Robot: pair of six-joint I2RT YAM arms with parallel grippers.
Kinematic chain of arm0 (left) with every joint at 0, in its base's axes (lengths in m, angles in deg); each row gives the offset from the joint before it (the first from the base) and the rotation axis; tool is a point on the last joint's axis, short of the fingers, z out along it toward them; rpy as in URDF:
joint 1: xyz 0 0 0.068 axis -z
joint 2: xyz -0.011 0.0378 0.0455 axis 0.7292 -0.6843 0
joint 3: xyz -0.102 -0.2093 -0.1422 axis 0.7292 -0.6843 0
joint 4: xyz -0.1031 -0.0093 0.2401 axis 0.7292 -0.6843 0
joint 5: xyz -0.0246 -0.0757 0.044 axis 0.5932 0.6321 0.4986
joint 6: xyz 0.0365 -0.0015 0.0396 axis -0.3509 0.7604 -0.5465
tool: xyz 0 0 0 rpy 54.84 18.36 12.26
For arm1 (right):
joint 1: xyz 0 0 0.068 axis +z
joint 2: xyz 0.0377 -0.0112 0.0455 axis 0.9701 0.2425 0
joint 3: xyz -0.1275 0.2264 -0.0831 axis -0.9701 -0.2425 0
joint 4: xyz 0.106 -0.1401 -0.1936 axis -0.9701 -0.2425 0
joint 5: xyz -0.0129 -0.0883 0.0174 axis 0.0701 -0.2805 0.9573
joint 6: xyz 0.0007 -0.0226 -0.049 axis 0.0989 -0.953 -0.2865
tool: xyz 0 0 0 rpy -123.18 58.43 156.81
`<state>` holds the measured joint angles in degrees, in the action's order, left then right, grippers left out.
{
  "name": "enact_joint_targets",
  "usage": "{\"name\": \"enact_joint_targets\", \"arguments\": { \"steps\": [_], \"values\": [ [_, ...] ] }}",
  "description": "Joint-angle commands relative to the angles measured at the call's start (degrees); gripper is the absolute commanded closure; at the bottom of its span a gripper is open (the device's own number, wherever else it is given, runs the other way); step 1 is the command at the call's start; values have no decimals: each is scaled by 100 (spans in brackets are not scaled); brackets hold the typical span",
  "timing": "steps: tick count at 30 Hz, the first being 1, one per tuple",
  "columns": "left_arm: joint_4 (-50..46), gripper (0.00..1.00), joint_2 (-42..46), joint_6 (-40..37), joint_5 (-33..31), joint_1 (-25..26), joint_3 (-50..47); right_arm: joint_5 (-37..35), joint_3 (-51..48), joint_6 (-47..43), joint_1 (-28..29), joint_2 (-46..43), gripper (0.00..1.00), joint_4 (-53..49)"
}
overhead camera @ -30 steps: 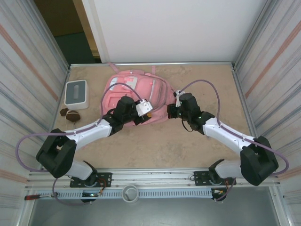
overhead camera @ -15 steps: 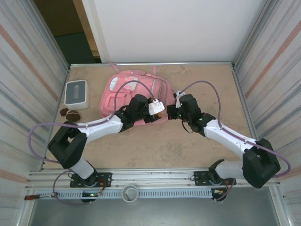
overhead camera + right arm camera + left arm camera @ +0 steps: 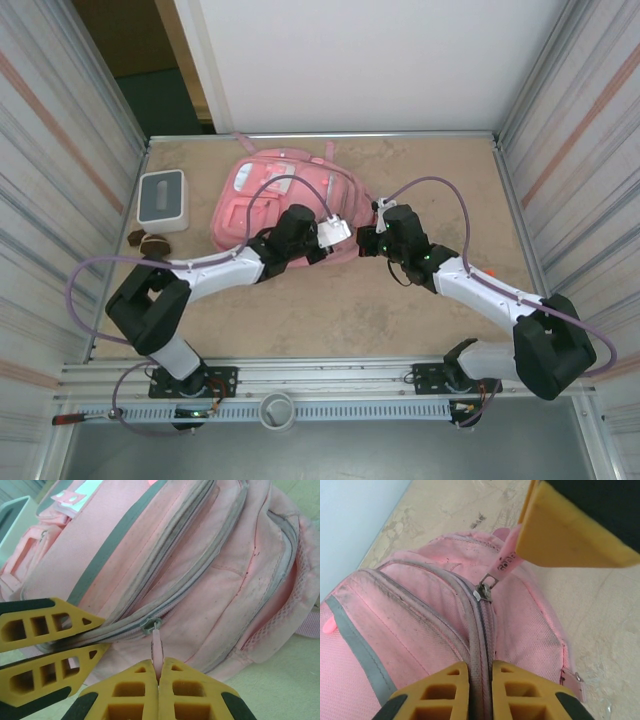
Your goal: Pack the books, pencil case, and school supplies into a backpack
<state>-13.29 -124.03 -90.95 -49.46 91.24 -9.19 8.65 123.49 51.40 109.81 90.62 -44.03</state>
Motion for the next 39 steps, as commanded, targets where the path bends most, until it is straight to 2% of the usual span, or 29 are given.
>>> {"name": "enact_joint_targets", "arguments": {
  "steps": [1, 16, 19, 22, 26, 27, 28, 32, 34, 39],
  "values": [
    [185, 100, 524, 122, 423, -154, -284, -708, -8, -42, -87, -27, 100, -91],
    [779, 100, 1765, 908, 1547, -1130, -1377, -1825, 468, 161, -33, 340, 100, -682],
    [770, 100, 1856, 990, 1554, -1208, -1524, -1735, 616, 154, -82, 518, 100, -666],
    [723, 99, 1849, 1044, 1387, -1208, -1617, -1247, 615, 49, -108, 622, 100, -363],
    [669, 80, 1831, 1190, 1389, -1208, -1646, -327, 453, -118, -126, 622, 100, 109],
    [645, 73, 1831, 1227, 1408, -1195, -1624, -145, 411, -152, -124, 605, 100, 174],
    [603, 65, 1846, 1247, 1392, -1163, -1590, -35, 372, -165, -126, 581, 100, 215],
    [349, 46, 1919, 1144, 1045, -845, -1382, 201, 247, -169, -128, 461, 100, 246],
    [185, 40, 1881, 1026, 785, -600, -1197, 268, 210, -128, -133, 399, 100, 238],
    [-243, 36, 1464, 700, 315, -150, -664, 363, 135, -39, -171, 256, 100, 273]
  ]
}}
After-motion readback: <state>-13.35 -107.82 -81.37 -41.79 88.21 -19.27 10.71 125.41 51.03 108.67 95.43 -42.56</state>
